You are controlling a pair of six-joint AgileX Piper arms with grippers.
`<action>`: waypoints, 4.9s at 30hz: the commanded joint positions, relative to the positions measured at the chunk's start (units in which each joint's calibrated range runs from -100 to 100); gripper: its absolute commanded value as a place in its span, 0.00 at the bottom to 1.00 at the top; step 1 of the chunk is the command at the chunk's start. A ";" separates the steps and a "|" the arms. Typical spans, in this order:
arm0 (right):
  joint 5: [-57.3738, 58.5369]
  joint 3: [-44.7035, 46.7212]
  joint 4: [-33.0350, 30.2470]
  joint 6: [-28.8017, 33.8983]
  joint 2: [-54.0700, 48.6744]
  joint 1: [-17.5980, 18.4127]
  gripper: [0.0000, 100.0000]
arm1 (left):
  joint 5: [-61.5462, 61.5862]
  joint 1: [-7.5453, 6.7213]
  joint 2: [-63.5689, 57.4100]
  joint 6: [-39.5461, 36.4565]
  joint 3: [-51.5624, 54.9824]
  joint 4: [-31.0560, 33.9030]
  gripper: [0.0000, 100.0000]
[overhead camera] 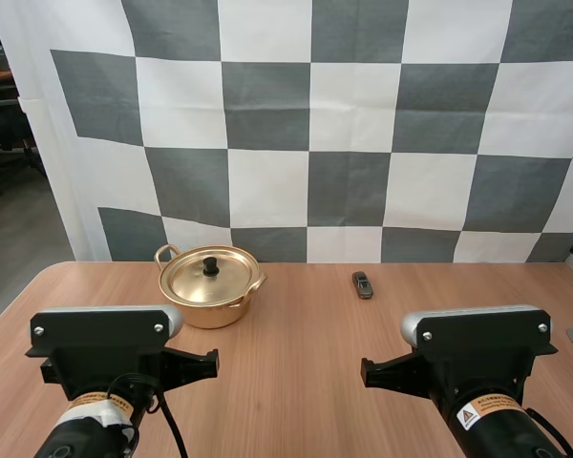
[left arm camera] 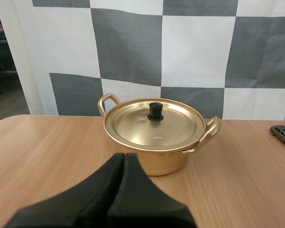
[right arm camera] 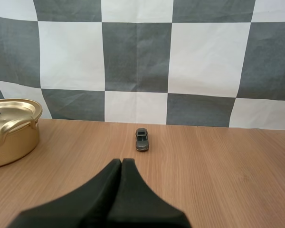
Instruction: Open the pot, put the car inside, and close it
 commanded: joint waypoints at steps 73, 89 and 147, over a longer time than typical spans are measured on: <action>-0.61 0.00 1.80 0.04 0.00 -0.03 0.00 | -0.03 -0.05 0.00 0.03 0.00 -0.31 0.00; -8.62 0.00 -0.25 -0.95 0.00 -0.03 0.00 | -9.26 -0.05 0.00 0.48 0.00 -1.82 0.00; 58.81 -97.20 -12.10 -2.69 87.38 -0.38 0.00 | 70.70 -0.05 93.39 11.50 -99.01 4.28 0.00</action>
